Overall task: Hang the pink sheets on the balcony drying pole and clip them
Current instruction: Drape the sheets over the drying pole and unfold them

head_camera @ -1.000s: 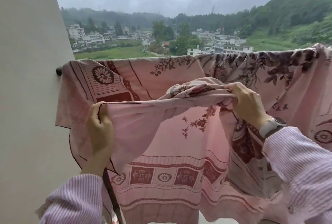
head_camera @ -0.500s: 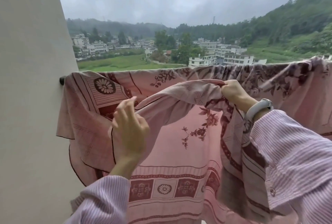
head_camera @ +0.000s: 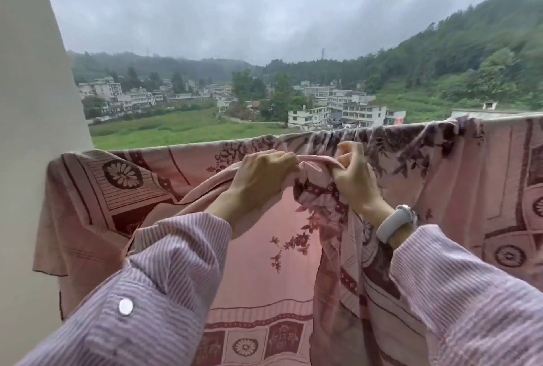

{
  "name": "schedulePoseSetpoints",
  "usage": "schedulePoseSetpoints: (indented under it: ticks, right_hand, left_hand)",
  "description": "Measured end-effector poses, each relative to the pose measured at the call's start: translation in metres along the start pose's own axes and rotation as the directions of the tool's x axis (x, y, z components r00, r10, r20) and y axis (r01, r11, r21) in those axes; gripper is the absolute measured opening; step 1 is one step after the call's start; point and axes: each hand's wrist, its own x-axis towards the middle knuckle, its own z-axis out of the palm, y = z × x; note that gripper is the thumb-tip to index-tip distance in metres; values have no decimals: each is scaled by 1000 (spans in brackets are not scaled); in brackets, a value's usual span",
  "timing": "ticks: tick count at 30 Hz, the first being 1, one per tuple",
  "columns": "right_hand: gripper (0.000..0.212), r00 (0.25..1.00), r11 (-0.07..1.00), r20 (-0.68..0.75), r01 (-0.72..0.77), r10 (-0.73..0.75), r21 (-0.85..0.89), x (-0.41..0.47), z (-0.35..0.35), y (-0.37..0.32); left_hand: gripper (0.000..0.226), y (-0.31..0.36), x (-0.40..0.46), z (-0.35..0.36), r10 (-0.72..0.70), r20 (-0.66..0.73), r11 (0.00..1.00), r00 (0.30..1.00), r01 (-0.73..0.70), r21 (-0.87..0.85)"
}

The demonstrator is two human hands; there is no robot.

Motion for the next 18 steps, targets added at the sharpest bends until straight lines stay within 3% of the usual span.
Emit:
schedulePoseSetpoints:
  ticks: [2,4,6,7,11,14,18]
  right_hand:
    - [40,930,952,-203,290,-305,-100,-33,3,7]
    - [57,869,858,-162,400,-467,-323,-57,10,11]
    - [74,921,834,-71,311,-382,-455,-59,16,18]
    - [72,930,831,-70,287,-361,-477,-50,14,21]
    - [30,833,752,-78,450,-548,-481,14,-36,16]
    - [31,809,692,33,522,-587,-499,51,-85,-4]
    - [27,805,702,-90,450,-587,-552,73,-123,-28]
  left_hand:
    - [27,4,16,-5,-97,-36,993,995,95,-66]
    - [20,13,35,-9,-142,-81,985,987,132,-113]
    - [16,24,53,-13,-147,-116,982,982,131,-136]
    - [17,25,60,-15,-147,-130,983,981,130,-132]
    - [17,2,75,-28,-208,-149,974,967,190,-122]
    - [11,-13,81,-41,-160,-201,983,966,137,-124]
    - [33,-10,86,-64,-82,-376,991,923,36,-126]
